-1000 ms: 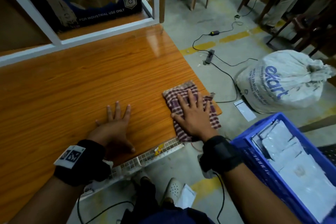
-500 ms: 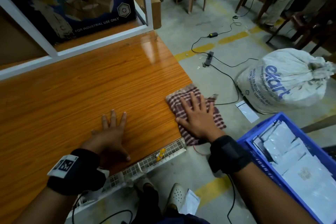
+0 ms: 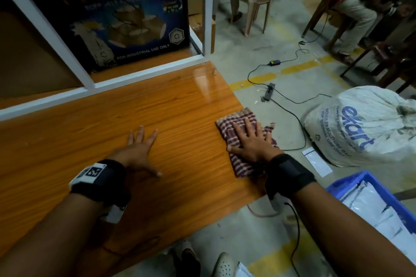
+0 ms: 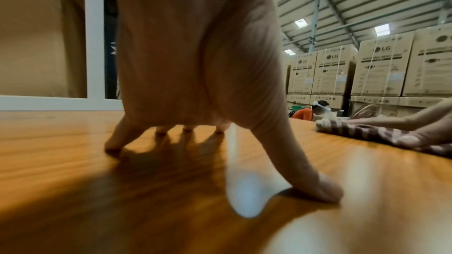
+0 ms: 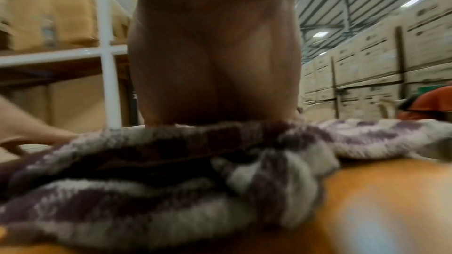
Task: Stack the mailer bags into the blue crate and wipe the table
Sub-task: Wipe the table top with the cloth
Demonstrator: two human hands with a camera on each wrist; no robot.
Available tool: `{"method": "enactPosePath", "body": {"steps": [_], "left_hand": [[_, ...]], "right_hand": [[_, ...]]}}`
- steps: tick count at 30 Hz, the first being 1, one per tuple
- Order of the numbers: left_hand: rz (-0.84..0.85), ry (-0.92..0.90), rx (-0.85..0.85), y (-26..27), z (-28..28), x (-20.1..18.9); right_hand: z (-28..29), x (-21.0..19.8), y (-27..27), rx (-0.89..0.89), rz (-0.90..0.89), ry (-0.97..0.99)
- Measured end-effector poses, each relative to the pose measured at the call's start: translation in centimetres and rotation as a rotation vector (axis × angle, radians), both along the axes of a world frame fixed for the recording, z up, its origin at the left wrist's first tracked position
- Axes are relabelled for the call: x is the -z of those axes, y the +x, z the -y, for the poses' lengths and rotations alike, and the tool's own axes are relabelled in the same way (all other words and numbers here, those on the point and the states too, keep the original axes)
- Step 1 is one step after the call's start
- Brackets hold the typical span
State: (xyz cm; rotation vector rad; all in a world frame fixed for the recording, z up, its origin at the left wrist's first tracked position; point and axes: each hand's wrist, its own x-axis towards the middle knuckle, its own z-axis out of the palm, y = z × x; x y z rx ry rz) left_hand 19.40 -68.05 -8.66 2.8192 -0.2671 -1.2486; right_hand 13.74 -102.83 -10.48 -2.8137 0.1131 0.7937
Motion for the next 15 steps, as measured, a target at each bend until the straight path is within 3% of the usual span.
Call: {"method": "enactPosePath", "body": {"steps": [2,8,15], "left_hand": [[-0.005,-0.003,0.011,1.8,-0.4,-0.1],[0.006,0.019,0.013,8.0,-1.7,-0.8],[-0.056,0.096,0.017,12.5,-2.2,-0.8]], "right_hand": [[-2.0,0.0,2.1,0.019,-0.012,-0.03],[-9.4,1.0,6.1,-0.202,0.028,-0.006],[-8.2,0.9,15.2,-0.063,0.051,-0.034]]}}
